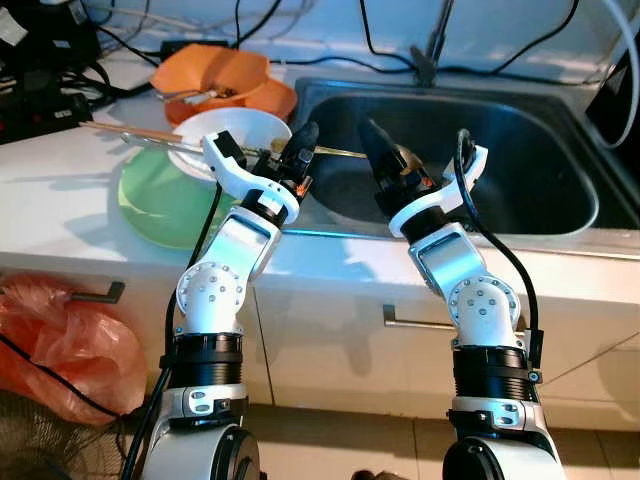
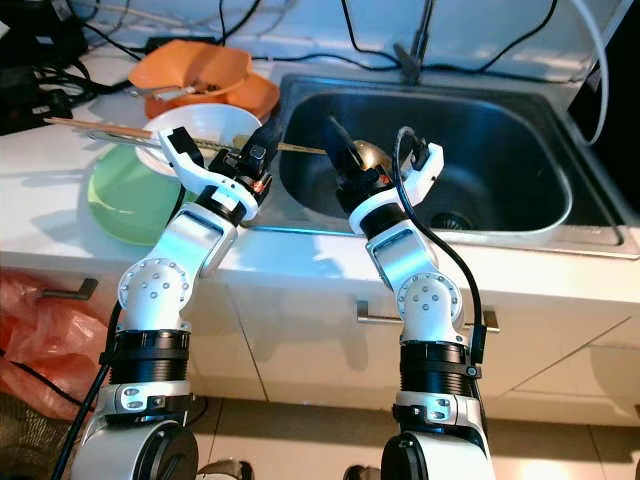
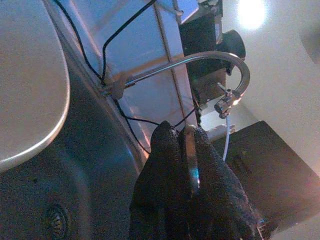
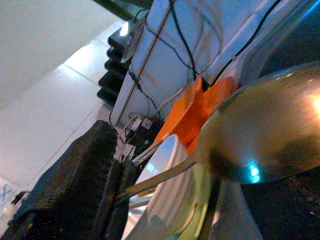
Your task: Kitchen organization
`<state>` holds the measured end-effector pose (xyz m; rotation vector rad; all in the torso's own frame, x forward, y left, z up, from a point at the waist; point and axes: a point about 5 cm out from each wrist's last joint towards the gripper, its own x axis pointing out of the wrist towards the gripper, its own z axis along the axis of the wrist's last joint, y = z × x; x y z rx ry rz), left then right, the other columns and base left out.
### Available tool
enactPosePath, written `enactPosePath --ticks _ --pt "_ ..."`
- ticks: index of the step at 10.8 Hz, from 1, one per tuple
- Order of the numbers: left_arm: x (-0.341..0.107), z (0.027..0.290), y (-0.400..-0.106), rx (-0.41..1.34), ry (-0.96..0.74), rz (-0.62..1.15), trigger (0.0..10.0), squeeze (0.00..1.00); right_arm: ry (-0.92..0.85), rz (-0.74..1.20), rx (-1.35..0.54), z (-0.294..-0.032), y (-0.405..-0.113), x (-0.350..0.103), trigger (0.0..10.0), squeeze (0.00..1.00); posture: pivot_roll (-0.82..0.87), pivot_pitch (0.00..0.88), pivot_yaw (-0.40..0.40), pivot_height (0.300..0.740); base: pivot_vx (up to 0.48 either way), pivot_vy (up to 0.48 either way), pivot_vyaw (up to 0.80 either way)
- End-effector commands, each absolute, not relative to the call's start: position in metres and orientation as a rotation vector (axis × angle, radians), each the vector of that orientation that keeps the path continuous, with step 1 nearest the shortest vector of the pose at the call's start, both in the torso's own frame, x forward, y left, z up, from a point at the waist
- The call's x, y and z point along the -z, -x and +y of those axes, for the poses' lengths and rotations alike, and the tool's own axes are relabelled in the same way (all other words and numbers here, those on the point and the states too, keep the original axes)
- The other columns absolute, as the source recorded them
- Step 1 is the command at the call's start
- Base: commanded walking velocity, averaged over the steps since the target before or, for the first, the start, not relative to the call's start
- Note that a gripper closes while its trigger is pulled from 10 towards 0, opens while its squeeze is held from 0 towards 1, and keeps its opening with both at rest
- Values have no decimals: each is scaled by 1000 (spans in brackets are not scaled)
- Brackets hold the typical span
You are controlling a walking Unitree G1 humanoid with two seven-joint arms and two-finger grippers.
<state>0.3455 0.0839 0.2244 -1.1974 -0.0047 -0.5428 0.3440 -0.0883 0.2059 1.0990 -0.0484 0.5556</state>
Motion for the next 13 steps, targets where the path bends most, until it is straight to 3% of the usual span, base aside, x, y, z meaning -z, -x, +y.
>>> enactPosePath --ticks 1,8,9,10,11,12,13 --pt "-221 61 -337 577 1293 32 0 0 -1155 -107 -622 -69 -347 -231 0 0 114 134 -15 740 0 0 0" --pt "-221 52 -336 575 1240 51 0 0 -1153 -142 -561 -75 -352 -239 0 0 101 127 -15 740 0 0 0" --pt "-221 50 -336 580 1222 51 745 0 -1149 -143 -554 -76 -353 -240 0 0 99 125 -16 740 0 0 0" --pt "-222 49 -336 583 1209 53 4078 0 -1146 -145 -548 -76 -354 -240 0 0 97 125 -18 740 0 0 0" --pt "-221 46 -336 592 1179 64 4549 0 -1139 -150 -535 -78 -355 -241 0 0 94 125 -19 740 0 0 0" --pt "-220 43 -335 605 1144 73 10000 39 -1132 -156 -516 -80 -357 -242 0 0 94 125 -20 740 0 0 0" --pt "-221 42 -334 608 1133 74 10000 39 -1129 -159 -504 -82 -358 -243 0 0 94 125 -20 740 0 0 0"
